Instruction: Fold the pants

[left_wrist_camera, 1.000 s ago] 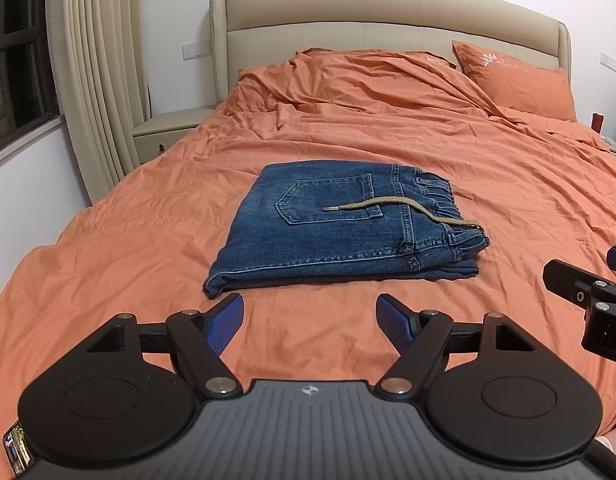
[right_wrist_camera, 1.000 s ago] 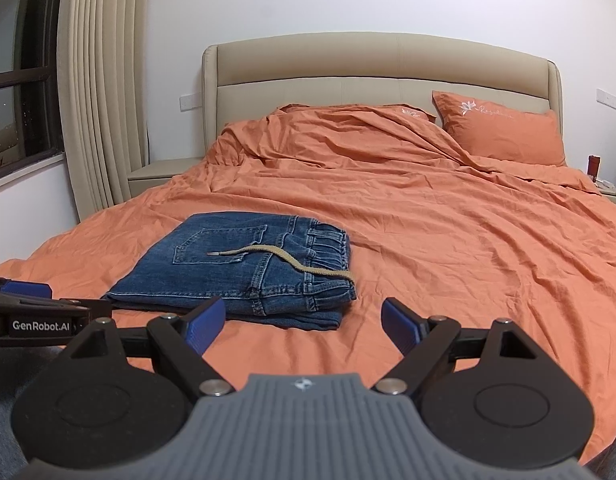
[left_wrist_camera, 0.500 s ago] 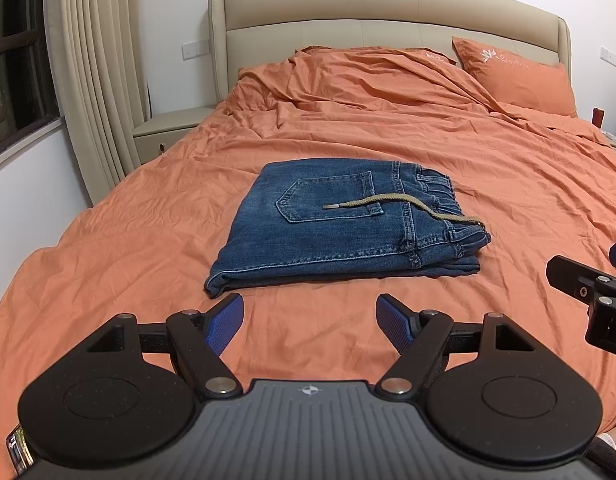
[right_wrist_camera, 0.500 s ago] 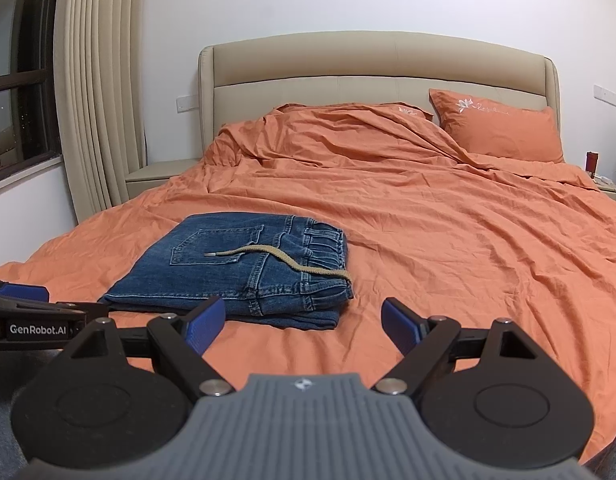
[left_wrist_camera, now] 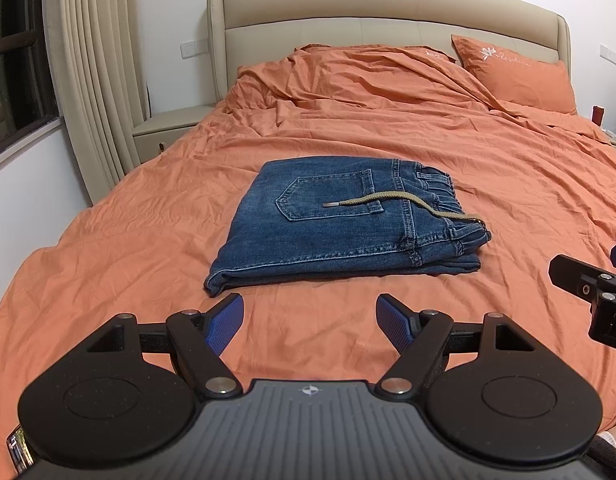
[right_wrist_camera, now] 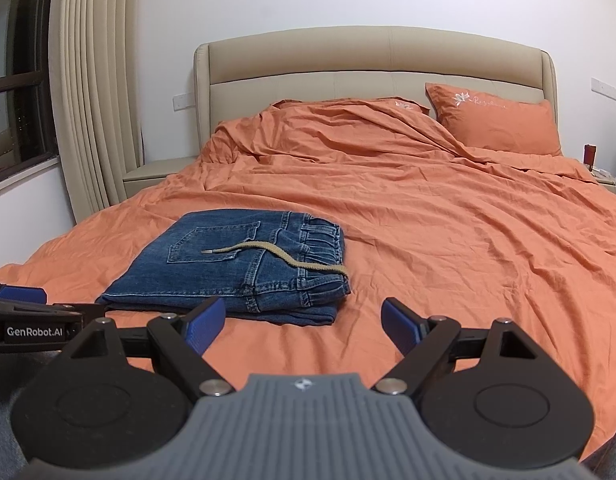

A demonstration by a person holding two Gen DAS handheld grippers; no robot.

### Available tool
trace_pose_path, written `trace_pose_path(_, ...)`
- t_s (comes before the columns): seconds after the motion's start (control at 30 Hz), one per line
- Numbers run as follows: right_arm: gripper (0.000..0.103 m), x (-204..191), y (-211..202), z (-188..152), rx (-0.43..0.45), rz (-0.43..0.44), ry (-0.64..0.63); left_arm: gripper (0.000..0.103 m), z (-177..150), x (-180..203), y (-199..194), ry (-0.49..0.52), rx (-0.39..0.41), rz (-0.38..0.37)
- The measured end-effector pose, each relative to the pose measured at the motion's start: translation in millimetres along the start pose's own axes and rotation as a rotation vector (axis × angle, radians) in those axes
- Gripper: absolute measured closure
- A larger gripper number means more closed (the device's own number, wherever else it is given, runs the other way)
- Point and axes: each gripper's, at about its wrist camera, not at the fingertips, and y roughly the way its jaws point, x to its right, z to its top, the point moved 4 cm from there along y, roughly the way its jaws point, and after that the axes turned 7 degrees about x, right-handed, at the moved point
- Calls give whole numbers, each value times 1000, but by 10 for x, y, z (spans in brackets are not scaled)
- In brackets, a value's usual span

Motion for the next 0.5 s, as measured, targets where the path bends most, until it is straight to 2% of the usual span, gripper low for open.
trace_pose_path(0.5,21,5,-13,-10,-17,2,5,15,-20,-12,1,5,1,-3)
